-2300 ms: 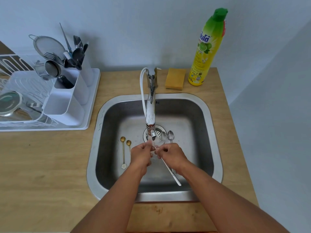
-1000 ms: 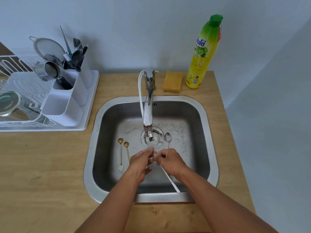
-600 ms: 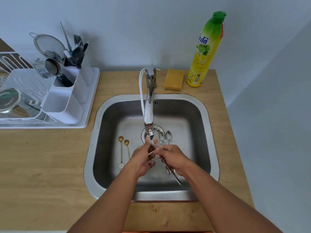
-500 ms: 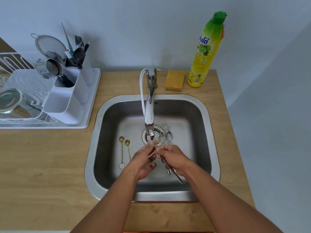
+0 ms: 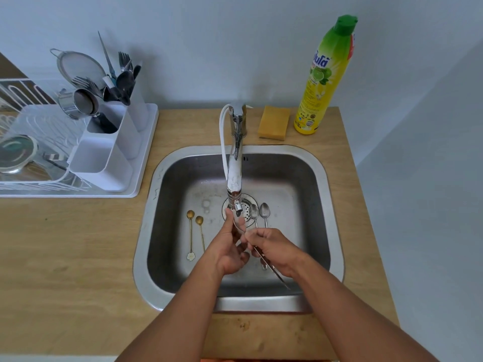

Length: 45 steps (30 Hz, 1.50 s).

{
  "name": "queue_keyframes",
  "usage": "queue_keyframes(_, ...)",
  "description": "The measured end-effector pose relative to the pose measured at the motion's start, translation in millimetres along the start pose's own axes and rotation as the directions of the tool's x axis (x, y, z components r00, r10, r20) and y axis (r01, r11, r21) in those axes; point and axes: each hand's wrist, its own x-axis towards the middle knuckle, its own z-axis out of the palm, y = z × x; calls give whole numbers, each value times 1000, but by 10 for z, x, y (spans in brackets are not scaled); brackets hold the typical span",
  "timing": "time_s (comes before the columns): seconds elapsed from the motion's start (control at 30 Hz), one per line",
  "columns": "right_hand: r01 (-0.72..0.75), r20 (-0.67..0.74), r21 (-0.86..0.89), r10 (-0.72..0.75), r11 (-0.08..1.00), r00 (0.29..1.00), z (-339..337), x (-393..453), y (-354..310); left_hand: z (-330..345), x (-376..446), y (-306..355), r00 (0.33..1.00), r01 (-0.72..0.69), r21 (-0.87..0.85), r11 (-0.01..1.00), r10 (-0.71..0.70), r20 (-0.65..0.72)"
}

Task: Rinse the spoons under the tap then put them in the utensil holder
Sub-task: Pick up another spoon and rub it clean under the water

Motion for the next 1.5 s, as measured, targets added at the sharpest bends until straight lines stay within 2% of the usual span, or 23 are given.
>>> queue_keyframes(0.2,2,-29,-113,-5,994,1000,2,38,73,-110,-65,86,996,87,108,990,-88,10)
queue_keyframes(0.3,2,-17,-106,-4,994,1000,-3,51,67,-148,-87,100,994,93,129,987,-100,46)
queue_keyframes(0.43,-27,8,-38,27,999,1000,-24,51,29,-192,-102,62,991,20,79,997,-30,133)
queue_keyframes(0.57,-92,31,55,91,994,995,-43,84,-17,-197,-141,-5,977,-128,70,989,113,183)
queue_keyframes(0.63,-99,30,62,98,993,995,-28,95,-20,-178,-159,-17,972,-199,116,973,182,147)
queue_keyframes(0.8,-79,4,1,79,997,997,7,102,-7,-69,-167,13,936,-315,316,895,348,-52)
queue_keyframes(0.97,-85,0,45,85,995,996,43,99,-26,25,-126,70,885,-343,313,886,416,-209)
queue_keyframes(1.1,-90,-22,68,92,994,996,50,112,-65,35,-174,98,890,-344,281,896,406,-208)
queue_keyframes(1.27,-111,-40,89,115,990,993,16,102,-29,-83,-224,26,927,-315,312,896,361,-100)
queue_keyframes(1.4,-119,-16,65,120,991,993,-2,82,40,-151,-211,-121,906,-373,375,849,421,-51)
queue_keyframes(1.5,-104,-29,13,105,994,994,25,79,96,-110,-184,-148,873,-391,404,827,472,-121)
